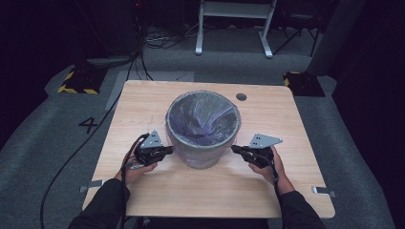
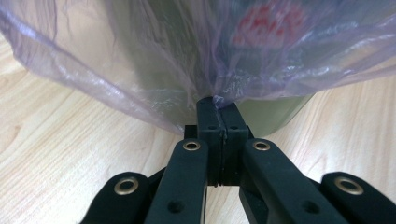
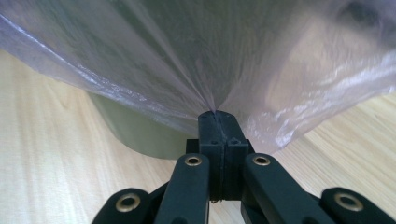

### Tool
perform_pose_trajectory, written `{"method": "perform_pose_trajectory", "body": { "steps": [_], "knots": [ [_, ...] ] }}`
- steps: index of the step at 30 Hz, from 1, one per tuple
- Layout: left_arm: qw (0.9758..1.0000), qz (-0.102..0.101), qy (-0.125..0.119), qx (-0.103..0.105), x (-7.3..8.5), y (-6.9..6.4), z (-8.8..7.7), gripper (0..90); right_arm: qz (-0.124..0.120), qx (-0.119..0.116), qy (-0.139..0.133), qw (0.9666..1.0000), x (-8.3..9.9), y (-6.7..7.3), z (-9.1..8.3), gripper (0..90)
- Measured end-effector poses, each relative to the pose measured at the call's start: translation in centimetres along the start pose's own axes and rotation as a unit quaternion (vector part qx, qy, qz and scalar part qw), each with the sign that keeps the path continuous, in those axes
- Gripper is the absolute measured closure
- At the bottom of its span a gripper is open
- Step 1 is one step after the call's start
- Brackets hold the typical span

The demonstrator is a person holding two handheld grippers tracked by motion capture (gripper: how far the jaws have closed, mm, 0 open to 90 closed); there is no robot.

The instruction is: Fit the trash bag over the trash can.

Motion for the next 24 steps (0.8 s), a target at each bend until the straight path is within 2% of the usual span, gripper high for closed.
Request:
{"method": "perform_pose_trajectory", "body": {
  "steps": [5, 8, 9, 11, 14, 16, 18, 20, 23, 24],
  "knots": [
    [0.9999, -0.011, 0.007, -0.004, 0.8, 0.1, 0.4, 88.4, 0.023, -0.009, 0.003, 0.9997, 0.6, -0.9, 0.0, 90.0],
    [0.9997, -0.013, 0.018, -0.005, 1.4, 0.0, 0.7, 88.1, 0.047, -0.008, 0.008, 0.9988, 1.3, -1.7, -0.1, 90.0],
    [0.9997, -0.015, 0.020, -0.001, 1.6, -0.1, 0.8, 88.0, 0.049, -0.007, 0.011, 0.9987, 1.4, -1.9, -0.1, 90.0],
    [0.9996, -0.014, 0.024, -0.005, 1.8, -0.1, 0.8, 86.6, 0.050, -0.002, 0.021, 0.9985, 1.8, -2.1, 0.1, 90.0],
    [0.9994, -0.013, 0.031, -0.005, 2.2, -0.4, 0.9, 83.0, 0.048, -0.008, 0.048, 0.9976, 2.6, -2.0, 0.5, 90.0],
    [0.9992, -0.015, 0.035, -0.012, 2.5, -0.6, 0.8, 74.7, 0.044, -0.006, 0.062, 0.9971, 3.0, -1.9, 0.7, 90.0],
    [0.9988, -0.027, 0.034, -0.023, 2.8, -0.7, 0.7, 57.9, 0.046, -0.007, 0.073, 0.9963, 3.2, -1.8, 0.7, 90.0],
    [0.9984, -0.033, 0.031, -0.033, 3.0, -0.8, 0.2, 46.1, 0.050, -0.007, 0.078, 0.9957, 3.5, -2.0, 0.6, 90.0],
    [0.9976, -0.044, 0.039, -0.036, 3.7, -1.2, -0.3, 27.2, 0.060, -0.006, 0.073, 0.9955, 3.8, -2.2, 0.2, 88.9],
    [0.9976, -0.047, 0.036, -0.034, 4.0, -1.4, -0.5, 22.8, 0.059, -0.010, 0.070, 0.9957, 3.9, -2.3, 0.0, 84.9]
  ]
}}
Point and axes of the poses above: each handheld gripper's, and its own axes: z roughly forward along the jaws, x roughly out of its underside, y roughly to its left, the point moved 6 cm from there along z, roughly forward along the jaws, and after that the axes turned 6 degrees about y, right-handed, at the moved point
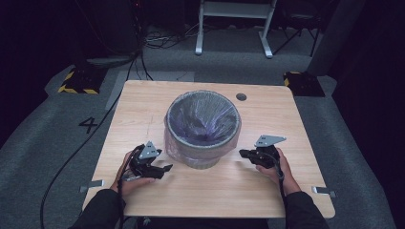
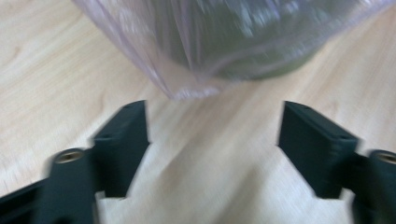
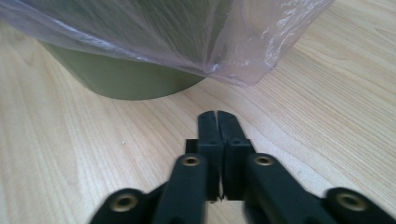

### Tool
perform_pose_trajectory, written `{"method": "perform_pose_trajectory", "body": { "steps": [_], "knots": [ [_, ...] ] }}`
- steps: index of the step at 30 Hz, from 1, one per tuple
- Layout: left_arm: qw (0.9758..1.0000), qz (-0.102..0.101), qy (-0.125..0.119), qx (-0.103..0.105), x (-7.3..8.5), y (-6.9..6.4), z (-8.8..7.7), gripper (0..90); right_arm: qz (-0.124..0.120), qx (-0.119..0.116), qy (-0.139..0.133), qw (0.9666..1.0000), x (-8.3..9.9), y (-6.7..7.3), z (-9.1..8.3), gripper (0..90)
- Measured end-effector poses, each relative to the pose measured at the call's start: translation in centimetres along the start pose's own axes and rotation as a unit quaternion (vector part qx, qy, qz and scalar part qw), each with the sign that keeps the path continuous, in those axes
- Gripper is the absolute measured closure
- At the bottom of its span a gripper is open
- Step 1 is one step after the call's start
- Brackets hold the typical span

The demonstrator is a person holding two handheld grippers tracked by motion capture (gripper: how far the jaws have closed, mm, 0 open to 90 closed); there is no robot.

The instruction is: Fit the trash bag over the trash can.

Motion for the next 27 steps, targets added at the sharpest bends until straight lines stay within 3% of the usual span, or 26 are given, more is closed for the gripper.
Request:
{"method": "perform_pose_trajectory", "body": {
  "steps": [3, 9, 13, 15, 16, 18, 19, 20, 23, 27],
  "knots": [
    [1.0000, -0.005, 0.006, 0.002, 0.9, -0.3, -0.6, 15.6, 0.003, 0.003, -0.003, 1.0000, 0.2, -0.2, -0.6, 70.6],
    [0.9997, -0.012, 0.019, 0.007, 2.6, -0.7, -1.2, 15.7, 0.017, 0.001, -0.015, 0.9997, 0.7, -0.6, -2.2, 47.6],
    [0.9994, -0.014, 0.031, 0.002, 3.4, -0.5, -1.3, 15.7, 0.020, -0.002, -0.038, 0.9991, 0.4, -0.6, -3.4, 31.4],
    [0.9994, -0.018, 0.031, 0.004, 3.7, -0.4, -1.3, 15.9, 0.031, -0.012, -0.063, 0.9974, -0.1, -0.4, -4.3, 24.1],
    [0.9993, -0.019, 0.032, 0.004, 3.8, -0.3, -1.3, 15.8, 0.038, -0.018, -0.080, 0.9959, -0.5, -0.4, -4.7, 24.0],
    [0.9991, -0.022, 0.036, 0.003, 4.0, -0.2, -1.2, 15.8, 0.044, 0.007, -0.096, 0.9943, -1.3, -0.5, -5.4, 23.1],
    [0.9992, -0.022, 0.034, 0.001, 4.0, -0.2, -1.2, 15.9, 0.042, 0.009, -0.103, 0.9938, -1.6, -0.5, -5.8, 22.2],
    [0.9991, -0.023, 0.035, 0.001, 4.0, -0.2, -1.2, 16.0, 0.038, 0.008, -0.108, 0.9934, -2.0, -0.3, -6.0, 22.0],
    [0.9992, -0.018, 0.035, -0.003, 4.0, -0.2, -1.1, 15.5, 0.020, 0.037, -0.104, 0.9937, -3.0, -0.1, -6.6, 21.8],
    [0.9992, -0.013, 0.038, -0.007, 3.9, -0.2, -1.0, 14.7, 0.003, 0.043, -0.123, 0.9914, -4.9, 0.2, -7.9, 19.2]
  ]
}}
Point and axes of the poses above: each handheld gripper's, and its own axes: z roughly forward along the jaws, x roughly out of its underside, y roughly to its left, the point moved 6 cm from there along z, roughly forward along the jaws, and after that the axes turned 6 degrees about y, right-handed, at the moved point
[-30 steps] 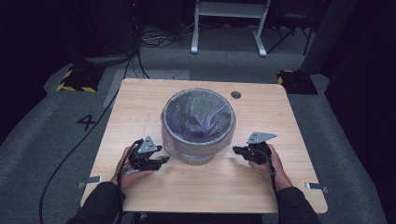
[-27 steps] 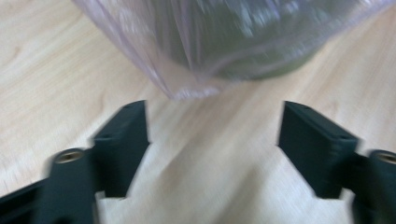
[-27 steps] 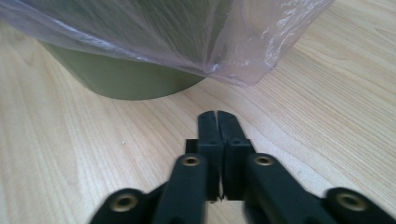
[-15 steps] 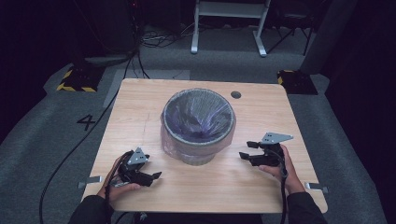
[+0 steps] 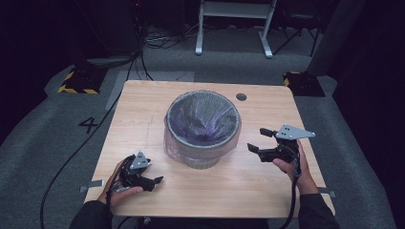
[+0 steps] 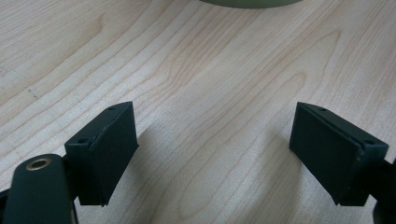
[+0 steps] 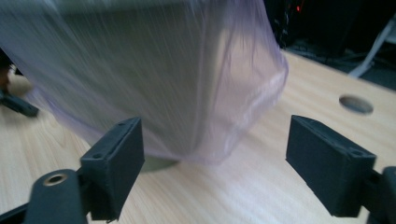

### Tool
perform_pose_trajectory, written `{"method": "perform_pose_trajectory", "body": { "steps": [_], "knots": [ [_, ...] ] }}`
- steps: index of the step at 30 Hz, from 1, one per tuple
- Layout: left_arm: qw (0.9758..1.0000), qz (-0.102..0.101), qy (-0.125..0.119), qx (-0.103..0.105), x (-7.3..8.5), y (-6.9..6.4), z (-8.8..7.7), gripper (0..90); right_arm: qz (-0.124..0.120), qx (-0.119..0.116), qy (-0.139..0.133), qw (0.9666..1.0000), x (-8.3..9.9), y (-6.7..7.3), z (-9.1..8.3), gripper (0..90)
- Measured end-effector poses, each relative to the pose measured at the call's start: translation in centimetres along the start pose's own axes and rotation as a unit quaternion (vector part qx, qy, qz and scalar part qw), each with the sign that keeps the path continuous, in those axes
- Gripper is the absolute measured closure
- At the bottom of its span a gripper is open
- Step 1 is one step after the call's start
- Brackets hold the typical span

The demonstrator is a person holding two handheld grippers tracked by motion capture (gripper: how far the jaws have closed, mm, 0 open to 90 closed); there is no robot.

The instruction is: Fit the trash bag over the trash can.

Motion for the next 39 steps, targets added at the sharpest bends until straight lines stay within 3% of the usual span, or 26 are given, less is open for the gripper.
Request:
{"method": "perform_pose_trajectory", "body": {
  "steps": [4, 12, 19, 29, 34, 39],
  "knots": [
    [1.0000, 0.001, 0.000, 0.000, 0.0, 0.0, 0.0, 14.7, -0.009, 0.005, -0.014, 0.9998, -2.0, 0.4, -0.5, 18.8],
    [1.0000, 0.001, -0.001, 0.001, -0.1, 0.0, 0.1, 14.6, -0.057, 0.020, -0.026, 0.9978, -6.2, 1.0, -1.1, 18.4],
    [1.0000, 0.002, -0.001, 0.002, -0.1, 0.0, 0.1, 14.5, -0.086, 0.009, -0.032, 0.9957, -9.7, 1.8, -0.8, 19.4],
    [1.0000, 0.004, -0.001, 0.003, -0.1, 0.0, 0.1, 14.5, -0.120, -0.013, -0.006, 0.9926, -12.0, 3.3, 2.2, 17.6],
    [1.0000, 0.004, -0.001, 0.004, -0.1, 0.0, 0.1, 14.5, -0.120, -0.019, 0.007, 0.9925, -12.7, 3.8, 3.8, 17.5],
    [1.0000, 0.004, -0.001, 0.004, -0.1, 0.0, 0.1, 14.5, -0.107, -0.043, 0.006, 0.9933, -13.6, 3.9, 5.0, 20.3]
  ]
}}
Point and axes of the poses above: each handheld gripper's, and its own axes: z roughly forward along the jaws, x roughly out of its underside, y roughly to its left, the point moved 6 cm from there along z, roughly forward along the jaws, and after that the axes turned 6 degrees about y, right-handed, at the moved point
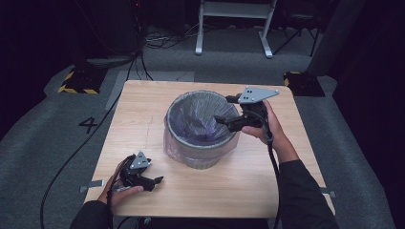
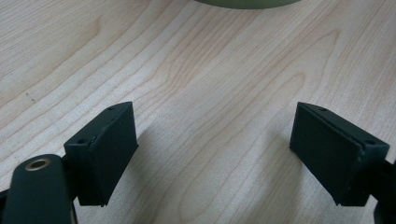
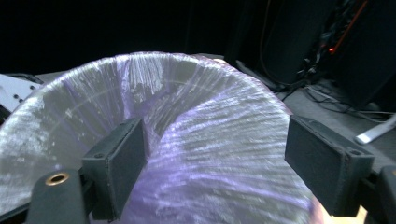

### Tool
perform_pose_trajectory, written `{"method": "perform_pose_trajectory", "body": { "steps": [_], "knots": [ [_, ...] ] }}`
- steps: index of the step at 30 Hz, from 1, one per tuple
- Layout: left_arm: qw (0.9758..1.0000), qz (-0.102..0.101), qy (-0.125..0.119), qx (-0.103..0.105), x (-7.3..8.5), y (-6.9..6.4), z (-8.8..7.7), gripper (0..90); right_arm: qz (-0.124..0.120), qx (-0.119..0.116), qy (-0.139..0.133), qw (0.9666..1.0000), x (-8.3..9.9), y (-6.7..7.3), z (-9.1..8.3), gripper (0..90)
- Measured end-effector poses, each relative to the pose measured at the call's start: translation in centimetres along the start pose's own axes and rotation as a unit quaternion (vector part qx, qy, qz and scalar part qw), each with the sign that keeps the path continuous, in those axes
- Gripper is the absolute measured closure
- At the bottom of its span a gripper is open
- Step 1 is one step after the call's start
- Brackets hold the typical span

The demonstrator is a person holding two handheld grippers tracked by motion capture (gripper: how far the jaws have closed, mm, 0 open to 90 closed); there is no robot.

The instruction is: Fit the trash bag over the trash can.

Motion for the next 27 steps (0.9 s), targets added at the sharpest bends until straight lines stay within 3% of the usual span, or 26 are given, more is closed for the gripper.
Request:
{"method": "perform_pose_trajectory", "body": {
  "steps": [6, 14, 20, 24, 27],
  "knots": [
    [1.0000, 0.001, 0.000, 0.001, 0.0, 0.0, 0.0, 14.5, -0.013, -0.001, 0.040, 0.9991, 0.2, 0.0, 2.1, 20.8],
    [1.0000, 0.003, 0.000, 0.003, 0.0, 0.0, 0.0, 14.5, -0.018, -0.011, 0.076, 0.9969, 0.7, -0.1, 3.6, 22.7],
    [0.9999, 0.008, 0.000, 0.007, 0.0, -0.3, 0.0, 14.5, -0.011, -0.057, 0.064, 0.9962, 0.9, 0.5, 3.6, 28.1],
    [0.9999, 0.009, 0.001, 0.008, 0.0, -0.3, 0.0, 14.5, -0.011, -0.034, 0.088, 0.9955, 1.2, 0.2, 3.9, 25.8],
    [0.9999, 0.010, 0.001, 0.009, 0.0, -0.3, 0.0, 14.5, -0.014, -0.031, 0.099, 0.9945, 1.3, 0.2, 4.0, 26.1]
  ]
}}
Point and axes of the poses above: each handheld gripper's, and its own axes: z roughly forward along the jaws, x roughly out of its underside, y roughly to its left, the point moved 6 cm from there along z, roughly forward along the jaws, and after that the axes turned 6 degrees about y, right-handed, at the moved point
